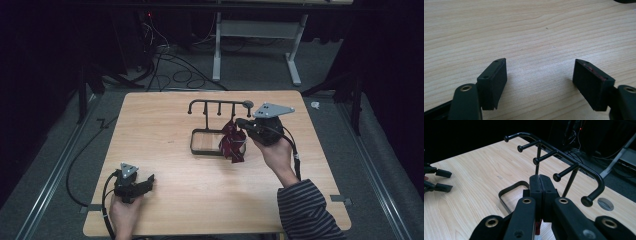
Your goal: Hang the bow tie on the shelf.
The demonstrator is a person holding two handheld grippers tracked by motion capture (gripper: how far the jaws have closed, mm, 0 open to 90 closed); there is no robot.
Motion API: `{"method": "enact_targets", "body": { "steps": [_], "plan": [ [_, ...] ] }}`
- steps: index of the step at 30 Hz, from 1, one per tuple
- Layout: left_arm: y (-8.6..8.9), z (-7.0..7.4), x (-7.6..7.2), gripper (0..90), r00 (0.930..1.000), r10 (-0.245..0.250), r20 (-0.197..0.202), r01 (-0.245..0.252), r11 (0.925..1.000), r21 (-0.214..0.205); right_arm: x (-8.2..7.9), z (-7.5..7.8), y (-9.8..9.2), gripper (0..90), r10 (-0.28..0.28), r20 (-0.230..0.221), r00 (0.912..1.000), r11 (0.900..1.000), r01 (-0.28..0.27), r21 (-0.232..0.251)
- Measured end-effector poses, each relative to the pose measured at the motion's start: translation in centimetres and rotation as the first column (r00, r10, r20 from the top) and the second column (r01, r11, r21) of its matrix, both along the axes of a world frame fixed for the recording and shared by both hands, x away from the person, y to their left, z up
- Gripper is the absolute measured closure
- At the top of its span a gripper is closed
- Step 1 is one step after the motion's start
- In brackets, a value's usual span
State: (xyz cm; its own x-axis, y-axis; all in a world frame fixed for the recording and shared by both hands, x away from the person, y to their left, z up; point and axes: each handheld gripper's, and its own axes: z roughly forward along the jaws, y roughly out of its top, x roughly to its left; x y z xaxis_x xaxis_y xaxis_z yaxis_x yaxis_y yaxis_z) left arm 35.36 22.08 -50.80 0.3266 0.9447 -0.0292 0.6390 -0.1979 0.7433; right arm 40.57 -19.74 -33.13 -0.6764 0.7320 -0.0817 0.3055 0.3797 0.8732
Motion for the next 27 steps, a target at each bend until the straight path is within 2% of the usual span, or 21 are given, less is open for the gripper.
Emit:
{"method": "enact_targets", "body": {
  "steps": [10, 27],
  "plan": [
    [0.0, 0.0, 0.0, 28.1, 1.0000, 0.002, 0.001, -0.002, 1.0000, -0.004, 0.9, 0.4, 0.6, 90.0, 0.008, -0.003, 1.0000, 0.9999, -0.008, -0.009],
    [0.0, 0.0, 0.0, 28.0, 1.0000, 0.002, 0.002, -0.002, 1.0000, -0.003, 2.6, 0.7, 0.7, 90.0, -0.015, -0.021, 0.9997, 0.9999, 0.015, -0.006]
  ]
}}
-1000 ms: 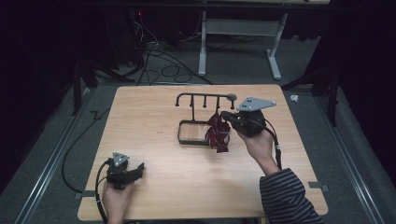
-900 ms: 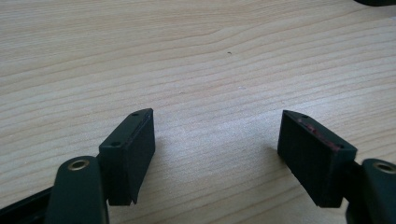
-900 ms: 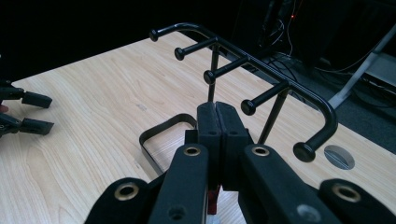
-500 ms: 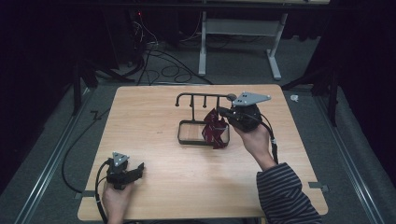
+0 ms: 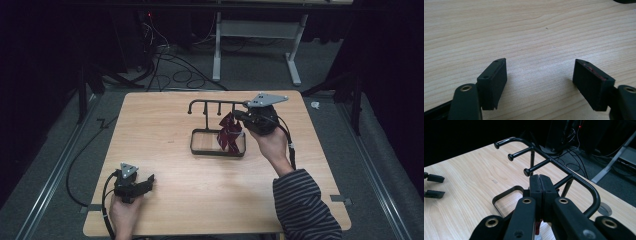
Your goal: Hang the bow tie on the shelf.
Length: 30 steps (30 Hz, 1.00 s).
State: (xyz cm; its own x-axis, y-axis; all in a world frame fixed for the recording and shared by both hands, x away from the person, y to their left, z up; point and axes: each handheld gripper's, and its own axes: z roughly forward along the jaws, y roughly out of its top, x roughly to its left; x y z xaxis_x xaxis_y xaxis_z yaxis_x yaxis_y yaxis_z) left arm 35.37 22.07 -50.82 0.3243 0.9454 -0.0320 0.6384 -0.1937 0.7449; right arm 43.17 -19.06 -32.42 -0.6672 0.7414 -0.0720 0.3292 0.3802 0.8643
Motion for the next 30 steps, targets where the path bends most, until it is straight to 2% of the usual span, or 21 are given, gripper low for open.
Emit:
{"method": "enact_targets", "body": {
  "steps": [22, 30],
  "plan": [
    [0.0, 0.0, 0.0, 28.1, 1.0000, 0.000, 0.000, 0.000, 1.0000, -0.003, 1.7, 0.2, 0.3, 90.0, -0.018, -0.010, 0.9998, 0.9998, 0.018, -0.009],
    [0.0, 0.0, 0.0, 28.1, 1.0000, -0.001, -0.001, 0.001, 1.0000, -0.004, 2.4, 0.0, 0.0, 90.0, -0.033, -0.035, 0.9988, 0.9994, 0.033, -0.007]
  ]
}}
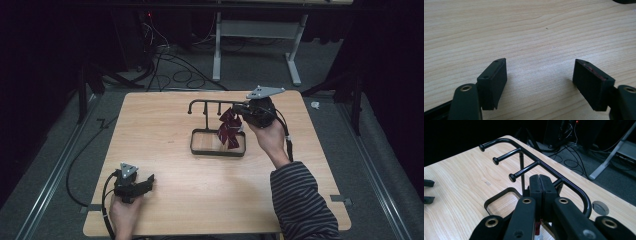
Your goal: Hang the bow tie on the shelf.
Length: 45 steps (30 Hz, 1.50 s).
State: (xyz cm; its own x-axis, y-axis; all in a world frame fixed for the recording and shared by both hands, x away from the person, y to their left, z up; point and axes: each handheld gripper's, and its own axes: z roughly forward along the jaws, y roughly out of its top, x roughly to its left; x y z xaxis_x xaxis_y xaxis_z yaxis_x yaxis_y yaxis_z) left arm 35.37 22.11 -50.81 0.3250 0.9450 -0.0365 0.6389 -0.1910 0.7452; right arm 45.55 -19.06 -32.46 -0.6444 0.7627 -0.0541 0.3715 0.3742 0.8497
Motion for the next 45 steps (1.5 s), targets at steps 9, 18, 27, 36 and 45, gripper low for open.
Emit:
{"method": "enact_targets", "body": {
  "steps": [9, 18, 27, 36, 45],
  "plan": [
    [0.0, 0.0, 0.0, 28.1, 1.0000, -0.001, -0.001, 0.001, 1.0000, -0.002, 0.3, 0.2, 0.6, 90.0, 0.007, 0.003, 1.0000, 0.9999, -0.007, -0.010],
    [0.0, 0.0, 0.0, 28.0, 1.0000, 0.000, 0.000, 0.000, 1.0000, -0.006, 0.9, 0.0, 0.5, 90.0, -0.011, -0.007, 0.9999, 0.9996, 0.011, -0.027],
    [0.1, 0.0, 0.0, 28.0, 1.0000, 0.000, 0.000, 0.000, 1.0000, -0.006, 1.3, -0.2, 0.2, 90.0, -0.033, -0.014, 0.9994, 0.9993, 0.033, -0.019],
    [0.1, 0.0, 0.0, 28.0, 1.0000, -0.001, 0.000, 0.001, 1.0000, -0.006, 1.4, -0.3, 0.0, 87.0, -0.036, -0.032, 0.9989, 0.9993, 0.036, -0.010],
    [0.1, 0.0, 0.0, 28.1, 1.0000, 0.000, 0.000, 0.000, 1.0000, -0.007, 0.8, -0.3, -0.5, 84.3, -0.040, -0.027, 0.9988, 0.9992, 0.040, 0.005]
  ]
}}
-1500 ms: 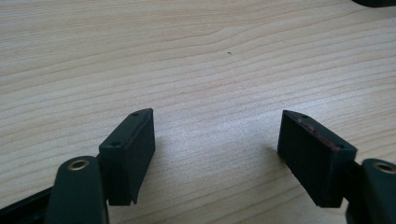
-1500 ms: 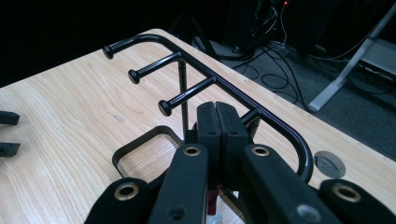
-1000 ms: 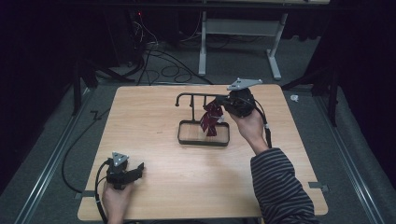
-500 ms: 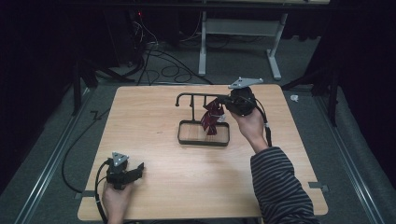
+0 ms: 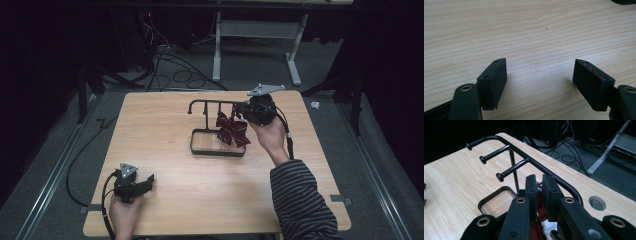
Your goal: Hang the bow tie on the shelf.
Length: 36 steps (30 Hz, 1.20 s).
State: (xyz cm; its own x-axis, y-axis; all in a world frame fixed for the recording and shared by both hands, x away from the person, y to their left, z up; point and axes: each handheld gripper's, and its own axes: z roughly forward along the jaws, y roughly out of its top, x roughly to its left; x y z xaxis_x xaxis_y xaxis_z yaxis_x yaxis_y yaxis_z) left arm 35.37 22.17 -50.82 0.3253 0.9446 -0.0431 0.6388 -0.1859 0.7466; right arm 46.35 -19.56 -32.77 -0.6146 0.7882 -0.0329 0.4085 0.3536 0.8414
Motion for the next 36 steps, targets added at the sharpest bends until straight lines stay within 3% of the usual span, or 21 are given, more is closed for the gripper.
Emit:
{"method": "enact_targets", "body": {
  "steps": [13, 36],
  "plan": [
    [0.0, 0.0, 0.0, 28.1, 1.0000, 0.000, 0.000, 0.000, 1.0000, 0.006, -1.8, 0.3, -2.0, 75.2, -0.013, 0.038, 0.9992, 0.9987, 0.011, 0.050],
    [-0.1, 0.0, 0.0, 28.1, 1.0000, 0.000, 0.000, 0.000, 1.0000, 0.008, -3.9, -0.5, -5.3, 67.0, -0.064, 0.024, 0.9977, 0.9934, 0.061, 0.097]
  ]
}}
